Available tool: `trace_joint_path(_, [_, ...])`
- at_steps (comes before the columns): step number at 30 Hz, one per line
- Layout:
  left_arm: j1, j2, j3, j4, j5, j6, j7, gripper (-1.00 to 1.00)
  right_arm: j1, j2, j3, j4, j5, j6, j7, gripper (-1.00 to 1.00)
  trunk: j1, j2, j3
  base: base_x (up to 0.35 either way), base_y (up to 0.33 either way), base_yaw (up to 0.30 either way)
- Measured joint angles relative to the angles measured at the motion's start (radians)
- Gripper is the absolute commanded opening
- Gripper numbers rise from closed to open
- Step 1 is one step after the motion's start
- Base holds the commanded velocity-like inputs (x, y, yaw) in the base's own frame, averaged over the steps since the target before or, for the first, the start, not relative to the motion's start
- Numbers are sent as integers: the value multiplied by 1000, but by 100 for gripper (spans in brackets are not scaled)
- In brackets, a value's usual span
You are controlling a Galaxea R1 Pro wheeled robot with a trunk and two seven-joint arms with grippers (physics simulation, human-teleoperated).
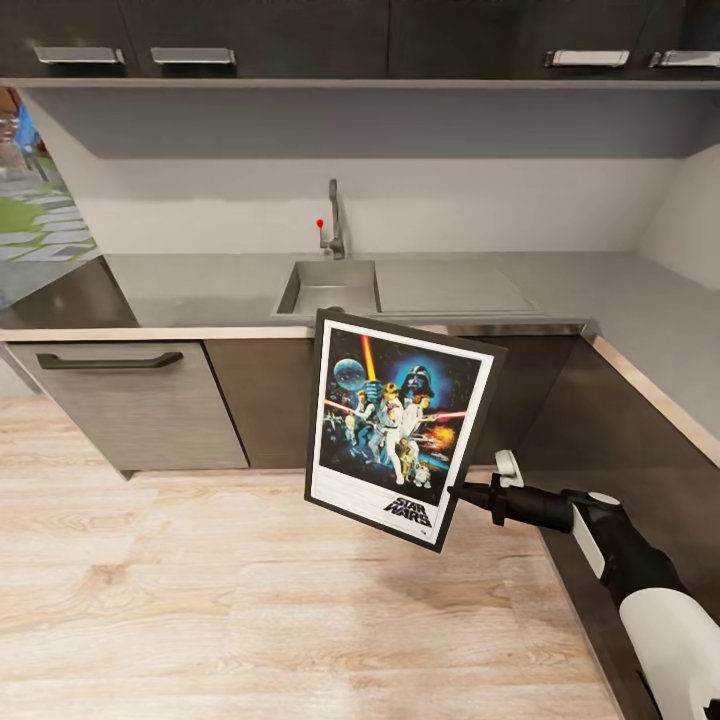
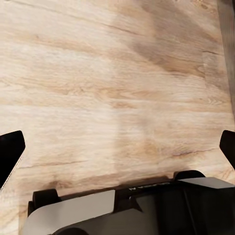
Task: Pick up the poster from the kitchen countertop and hang it on one of the wall nails in the kitchen.
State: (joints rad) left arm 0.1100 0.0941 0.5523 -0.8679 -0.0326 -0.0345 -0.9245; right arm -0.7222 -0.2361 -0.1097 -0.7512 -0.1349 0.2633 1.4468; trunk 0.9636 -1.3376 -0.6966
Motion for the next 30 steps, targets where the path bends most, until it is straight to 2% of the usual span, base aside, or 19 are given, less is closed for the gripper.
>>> trace_joint_path(3, [-1, 10, -6, -40, 3, 7, -22, 100, 1, 0, 0, -1, 0, 0, 0, -100, 0, 0, 0, 0, 0, 0])
trace_joint_path(5, [0, 13, -8, -113, 4, 17, -30, 100, 1, -1, -1, -2, 0, 0, 0, -100, 0, 0, 0, 0, 0, 0])
trace_joint_path(7, [-1, 14, -11, -225, 7, 63, -33, 100, 1, -2, -2, -6, 0, 0, 0, -100, 0, 0, 0, 0, 0, 0])
trace_joint_path(10, [0, 14, -12, -286, 7, 103, -33, 100, 1, -3, -4, -7, 0, 1, 0, -100, 0, 0, 0, 0, 0, 0])
trace_joint_path(12, [-1, 12, -52, -340, 7, 138, -32, 100, 1, -4, -5, -9, -1, 1, 1, -100, 0, 0, 0, 0, 0, 0])
trace_joint_path(16, [0, 12, -85, -348, 8, 146, -31, 100, 1, -4, -4, -9, 1, 1, -1, -100, 0, 0, 0, 0, 0, 0])
trace_joint_path(21, [0, 12, -92, -350, 8, 146, -35, 100, 1, -2, -4, -8, 2, 0, -2, -100, 0, 0, 0, 0, 0, 0])
trace_joint_path(30, [0, 13, -96, -356, 8, 148, -36, 100, 2, -2, -4, -8, -2, 0, -1, -100, -34, 63, 28, 0, 0, 0])
